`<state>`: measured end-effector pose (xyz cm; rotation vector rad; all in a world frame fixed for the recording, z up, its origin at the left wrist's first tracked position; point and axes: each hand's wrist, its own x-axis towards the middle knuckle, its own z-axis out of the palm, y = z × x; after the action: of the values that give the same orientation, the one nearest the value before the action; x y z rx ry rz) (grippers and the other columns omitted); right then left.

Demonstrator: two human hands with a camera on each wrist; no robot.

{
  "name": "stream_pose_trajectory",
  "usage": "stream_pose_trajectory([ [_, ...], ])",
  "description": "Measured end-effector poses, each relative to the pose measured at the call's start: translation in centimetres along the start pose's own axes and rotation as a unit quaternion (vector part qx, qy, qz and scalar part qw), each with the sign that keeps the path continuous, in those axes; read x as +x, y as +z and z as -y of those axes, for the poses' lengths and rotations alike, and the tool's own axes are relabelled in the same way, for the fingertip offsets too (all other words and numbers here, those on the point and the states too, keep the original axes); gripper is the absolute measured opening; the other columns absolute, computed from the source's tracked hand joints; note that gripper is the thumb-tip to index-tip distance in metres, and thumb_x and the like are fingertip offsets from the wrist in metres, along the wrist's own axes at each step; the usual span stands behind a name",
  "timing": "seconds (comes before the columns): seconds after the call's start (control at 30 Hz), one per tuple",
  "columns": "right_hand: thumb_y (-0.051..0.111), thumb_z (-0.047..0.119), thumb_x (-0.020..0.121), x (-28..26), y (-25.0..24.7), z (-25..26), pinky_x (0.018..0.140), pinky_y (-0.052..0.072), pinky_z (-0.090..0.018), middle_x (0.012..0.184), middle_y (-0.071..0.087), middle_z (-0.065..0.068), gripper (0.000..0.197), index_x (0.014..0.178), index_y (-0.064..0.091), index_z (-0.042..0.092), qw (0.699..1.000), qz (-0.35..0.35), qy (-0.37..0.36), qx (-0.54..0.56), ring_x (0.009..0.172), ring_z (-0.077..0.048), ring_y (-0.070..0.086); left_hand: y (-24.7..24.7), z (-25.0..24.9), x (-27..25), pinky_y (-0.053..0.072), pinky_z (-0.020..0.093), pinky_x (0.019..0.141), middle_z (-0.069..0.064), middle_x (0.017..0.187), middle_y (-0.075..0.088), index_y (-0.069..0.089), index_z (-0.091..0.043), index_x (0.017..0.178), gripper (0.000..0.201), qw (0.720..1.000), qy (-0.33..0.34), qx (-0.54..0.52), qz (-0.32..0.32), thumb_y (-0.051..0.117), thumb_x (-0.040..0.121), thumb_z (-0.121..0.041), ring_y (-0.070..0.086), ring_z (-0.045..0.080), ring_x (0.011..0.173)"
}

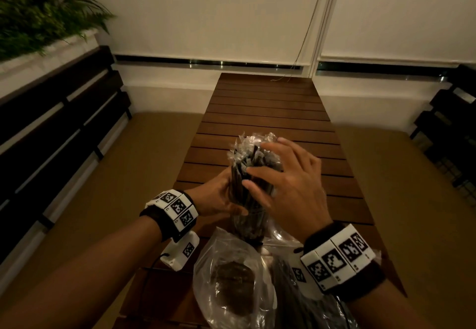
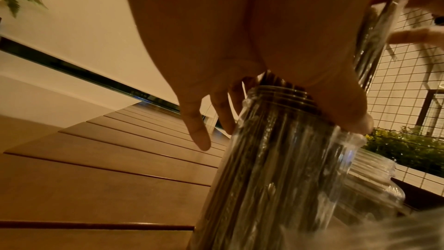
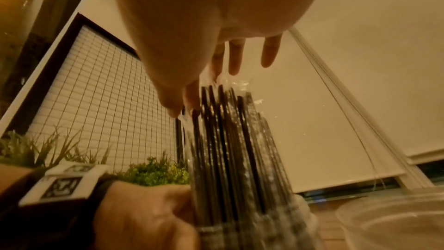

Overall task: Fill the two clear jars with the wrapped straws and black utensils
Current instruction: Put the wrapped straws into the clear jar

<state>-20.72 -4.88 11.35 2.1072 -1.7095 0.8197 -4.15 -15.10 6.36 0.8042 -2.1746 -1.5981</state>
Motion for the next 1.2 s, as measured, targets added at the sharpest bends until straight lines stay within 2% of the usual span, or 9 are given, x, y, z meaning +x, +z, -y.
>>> stream_pose_trajectory([
  [0.13, 0.051, 0.062, 0.089, 4.0, -1.4, 1.2, 0.115, 0.019, -0.043, 0.151, 0.044, -0.002, 0.054, 0.133, 0.056, 0.03, 0.997, -0.041, 0.029, 0.059, 0.146, -0.023, 0.026, -0.1, 0.2, 0.3, 0.045, -0.001, 0.083, -0.025, 0.129, 0.035, 0.026, -0.026, 0.138, 0.086, 1.0, 0.005, 0.02, 0.0, 0.074, 0.078, 0.01, 0.043, -0.034, 0.107],
  [0.23, 0.036, 0.066, 0.094, 6.8, -0.2, 1.1, 0.119, 0.016, -0.053, 0.156, 0.038, 0.004, 0.057, 0.14, 0.046, 0.035, 0.991, 0.13, 0.039, 0.007, 0.15, -0.026, 0.023, -0.1, 0.2, 0.4, 0.046, 0.001, 0.083, -0.031, 0.129, 0.031, 0.021, -0.04, 0.133, 0.094, 0.999, 0.013, 0.034, -0.012, 0.078, 0.075, 0.008, 0.039, -0.036, 0.108],
  [0.3, 0.033, 0.061, 0.098, 6.8, 1.6, 0.7, 0.108, 0.032, -0.048, 0.142, 0.052, 0.004, 0.049, 0.129, 0.056, 0.032, 0.978, 0.206, 0.039, 0.014, 0.133, -0.026, 0.046, -0.2, 0.5, 0.6, 0.044, 0.001, 0.086, -0.029, 0.13, 0.032, 0.018, -0.037, 0.135, 0.097, 0.999, 0.009, 0.049, -0.015, 0.079, 0.074, 0.007, 0.039, -0.035, 0.109],
  [0.43, 0.038, 0.048, 0.101, 4.9, 4.1, 0.3, 0.089, 0.041, -0.037, 0.115, 0.066, 0.007, 0.037, 0.108, 0.067, 0.027, 0.988, 0.136, 0.051, 0.054, 0.103, -0.019, 0.057, -0.3, 1.1, 1.0, 0.045, 0.0, 0.082, -0.02, 0.125, 0.041, 0.02, -0.021, 0.138, 0.096, 0.999, 0.001, 0.046, -0.021, 0.08, 0.07, 0.013, 0.049, -0.03, 0.103],
  [0.67, 0.04, 0.054, 0.096, 6.4, 3.2, 0.2, 0.106, 0.03, -0.052, 0.141, 0.051, 0.008, 0.042, 0.133, 0.051, 0.04, 0.978, 0.19, 0.035, 0.073, 0.131, -0.023, 0.043, -0.5, 0.9, 0.8, 0.051, 0.022, 0.099, -0.003, 0.141, 0.05, 0.034, -0.01, 0.145, 0.092, 0.997, -0.014, 0.071, -0.016, 0.086, 0.069, -0.016, 0.052, 0.003, 0.128],
  [0.77, 0.04, 0.046, 0.095, 5.1, 3.8, 0.5, 0.095, 0.037, -0.047, 0.137, 0.055, 0.01, 0.036, 0.122, 0.062, 0.04, 0.982, 0.181, 0.024, 0.044, 0.123, -0.022, 0.048, -0.4, 1.1, 0.9, 0.051, 0.011, 0.087, -0.006, 0.126, 0.055, 0.042, -0.004, 0.138, 0.079, 0.997, -0.009, 0.074, -0.021, 0.085, 0.071, -0.002, 0.057, -0.012, 0.111],
  [0.97, 0.037, 0.043, 0.091, 4.7, 4.2, 0.3, 0.083, 0.044, -0.04, 0.11, 0.066, 0.006, 0.037, 0.098, 0.07, 0.027, 0.985, 0.167, 0.031, 0.041, 0.101, -0.02, 0.056, -0.4, 0.6, 1.2, 0.047, 0.007, 0.088, -0.003, 0.129, 0.052, 0.039, -0.004, 0.137, 0.082, 0.996, 0.009, 0.084, -0.014, 0.085, 0.069, 0.002, 0.054, -0.014, 0.111],
  [1.13, 0.046, 0.058, 0.088, 5.0, 4.0, 0.3, 0.09, 0.042, -0.045, 0.132, 0.057, 0.001, 0.046, 0.123, 0.058, 0.031, 0.978, 0.203, 0.014, 0.037, 0.115, -0.024, 0.051, -0.4, 0.3, 1.1, 0.048, 0.004, 0.08, -0.013, 0.113, 0.058, 0.053, -0.015, 0.121, 0.058, 0.998, -0.012, 0.066, 0.002, 0.079, 0.074, 0.008, 0.059, -0.018, 0.099],
  [1.2, 0.053, 0.058, 0.085, 5.3, 3.9, 0.3, 0.092, 0.044, -0.047, 0.132, 0.054, 0.0, 0.047, 0.122, 0.057, 0.031, 0.976, 0.212, 0.023, 0.039, 0.117, -0.027, 0.05, -0.5, 0.3, 1.0, 0.05, 0.007, 0.082, -0.01, 0.115, 0.06, 0.052, -0.007, 0.127, 0.063, 0.998, -0.011, 0.065, 0.001, 0.081, 0.073, 0.005, 0.061, -0.013, 0.102],
])
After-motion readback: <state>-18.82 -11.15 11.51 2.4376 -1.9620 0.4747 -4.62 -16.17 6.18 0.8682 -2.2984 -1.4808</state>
